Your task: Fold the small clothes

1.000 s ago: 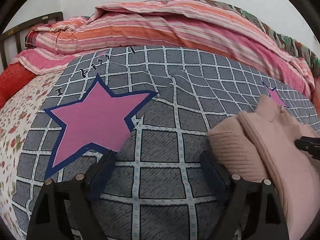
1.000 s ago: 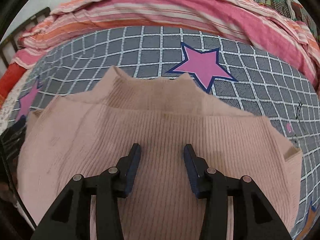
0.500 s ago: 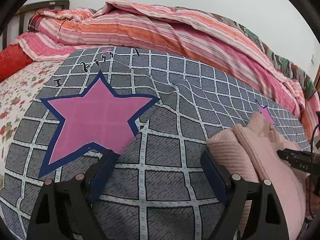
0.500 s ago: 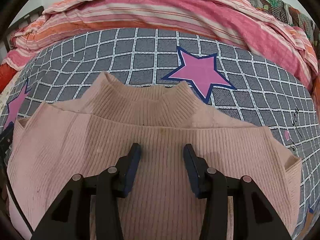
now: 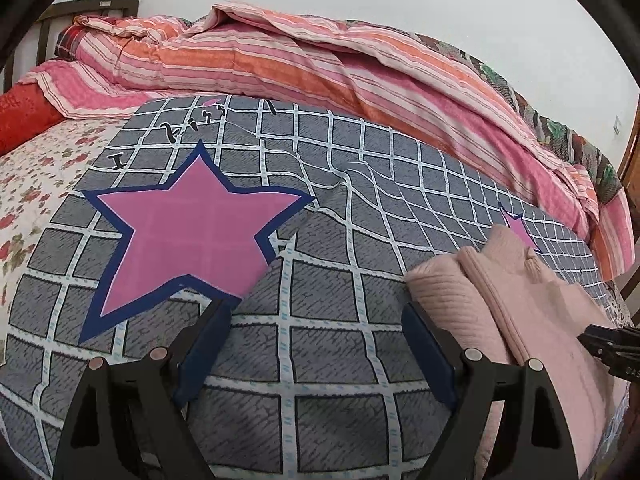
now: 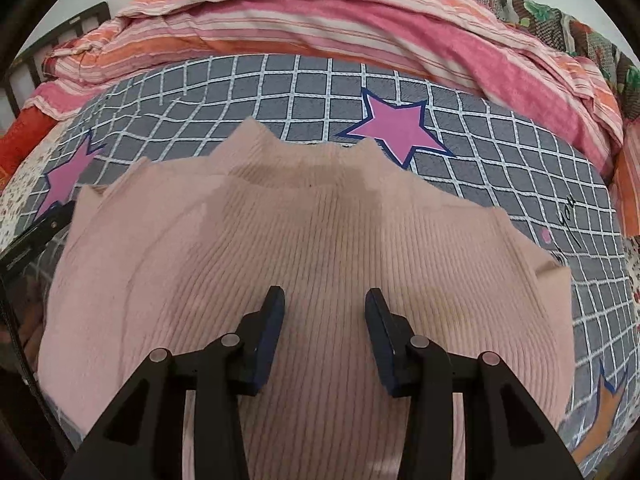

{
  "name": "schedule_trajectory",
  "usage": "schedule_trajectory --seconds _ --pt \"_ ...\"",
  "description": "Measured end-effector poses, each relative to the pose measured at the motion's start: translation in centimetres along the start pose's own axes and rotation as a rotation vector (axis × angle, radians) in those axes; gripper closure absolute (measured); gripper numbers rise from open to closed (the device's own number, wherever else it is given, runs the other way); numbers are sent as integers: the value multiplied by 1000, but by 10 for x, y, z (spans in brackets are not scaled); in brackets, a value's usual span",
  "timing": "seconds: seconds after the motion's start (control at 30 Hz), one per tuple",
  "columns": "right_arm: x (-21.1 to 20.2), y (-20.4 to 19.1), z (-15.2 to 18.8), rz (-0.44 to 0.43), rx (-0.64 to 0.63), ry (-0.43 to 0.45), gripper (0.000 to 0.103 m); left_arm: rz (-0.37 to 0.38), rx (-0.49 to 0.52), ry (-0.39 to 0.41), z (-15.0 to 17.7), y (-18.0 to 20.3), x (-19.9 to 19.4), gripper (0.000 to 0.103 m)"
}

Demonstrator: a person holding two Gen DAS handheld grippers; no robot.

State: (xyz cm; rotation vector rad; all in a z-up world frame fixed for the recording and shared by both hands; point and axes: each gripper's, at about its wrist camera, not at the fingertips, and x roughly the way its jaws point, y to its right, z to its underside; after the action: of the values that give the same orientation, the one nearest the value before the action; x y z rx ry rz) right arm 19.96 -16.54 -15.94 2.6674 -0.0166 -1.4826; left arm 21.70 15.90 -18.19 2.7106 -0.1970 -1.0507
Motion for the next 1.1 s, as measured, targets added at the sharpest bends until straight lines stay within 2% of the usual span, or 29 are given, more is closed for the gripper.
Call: schedule_trajectory --seconds 0.23,0.37,0.47,0.63,0.77,0.93,1.1 --pt "-17 -11 29 40 -66 47 62 -58 45 -8 13 8 -14 17" --pt "-25 -10 44 35 -65 75 62 -54 62 -29 23 13 -29 17" --pt "-34 -12 58 37 -69 107 62 8 7 -38 28 8 -46 17" --pt "-49 -20 87 57 -116 165 62 171 -177 -65 47 -12 -75 16" --pt "-53 -23 113 25 -145 146 62 256 -256 -67 67 -16 -97 16" --pt "-66 -18 137 -31 -148 163 62 324 -264 -72 97 1 -113 16" --pt "-84 3 154 -82 -122 199 62 329 -255 -88 117 23 -112 16"
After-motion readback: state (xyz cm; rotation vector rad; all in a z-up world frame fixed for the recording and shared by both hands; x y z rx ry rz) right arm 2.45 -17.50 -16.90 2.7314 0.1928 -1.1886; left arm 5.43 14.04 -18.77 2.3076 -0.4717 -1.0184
